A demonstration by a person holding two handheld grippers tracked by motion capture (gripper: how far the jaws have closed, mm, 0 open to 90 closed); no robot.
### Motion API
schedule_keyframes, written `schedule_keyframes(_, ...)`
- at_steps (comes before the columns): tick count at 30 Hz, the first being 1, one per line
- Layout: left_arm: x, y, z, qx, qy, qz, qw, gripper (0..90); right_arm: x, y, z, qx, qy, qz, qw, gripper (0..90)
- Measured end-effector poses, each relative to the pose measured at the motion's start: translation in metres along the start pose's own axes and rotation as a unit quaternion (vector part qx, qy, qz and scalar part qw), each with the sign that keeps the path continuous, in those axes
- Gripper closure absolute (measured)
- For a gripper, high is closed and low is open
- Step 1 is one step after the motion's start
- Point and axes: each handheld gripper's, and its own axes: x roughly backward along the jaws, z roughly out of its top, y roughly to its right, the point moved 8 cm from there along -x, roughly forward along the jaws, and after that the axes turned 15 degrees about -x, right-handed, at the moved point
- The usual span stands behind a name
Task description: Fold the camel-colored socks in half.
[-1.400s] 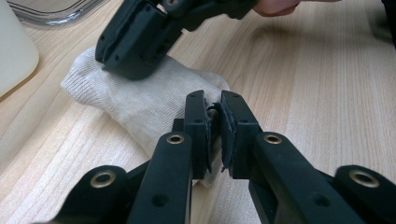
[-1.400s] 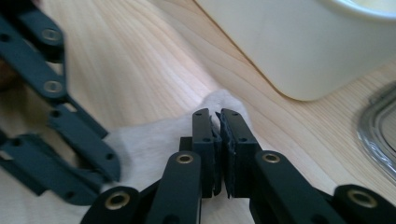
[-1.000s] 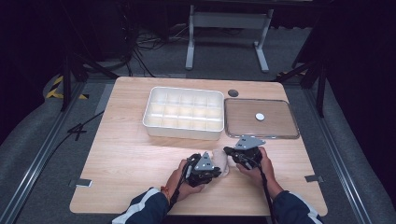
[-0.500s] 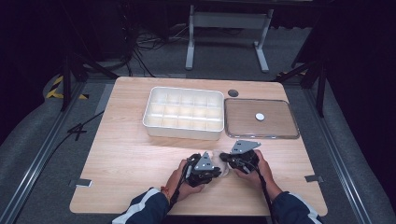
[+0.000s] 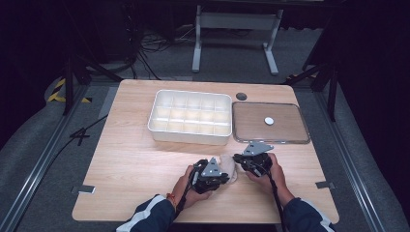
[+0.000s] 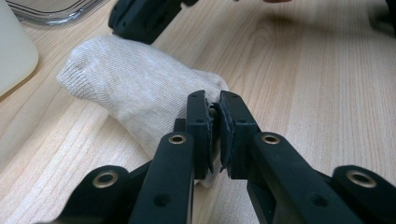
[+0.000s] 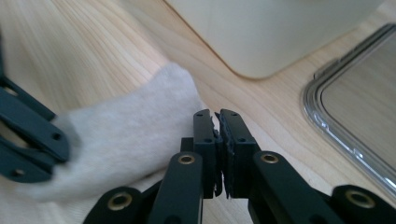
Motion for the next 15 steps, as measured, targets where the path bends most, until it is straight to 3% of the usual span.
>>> schedule_keyframes(8, 0.000, 0.000, 0.000, 0.002, 0.002, -0.001, 1.0000, 82.9, 0.012, -0.015, 0.006, 0.016, 0.019, 0.039, 0.9989, 85.3)
schedule_keyframes(11, 0.000, 0.000, 0.000, 0.000, 0.000, -0.001, 1.0000, 82.9, 0.010, -0.024, 0.002, 0.025, 0.004, 0.053, 0.9983, 84.6)
schedule_keyframes(14, 0.000, 0.000, 0.000, -0.003, -0.002, 0.000, 1.0000, 82.9, 0.001, -0.025, -0.005, 0.037, -0.017, 0.047, 0.9981, 84.4)
schedule_keyframes(15, 0.000, 0.000, 0.000, -0.003, -0.002, 0.001, 1.0000, 82.9, -0.001, -0.024, -0.007, 0.029, -0.018, 0.047, 0.9983, 84.6)
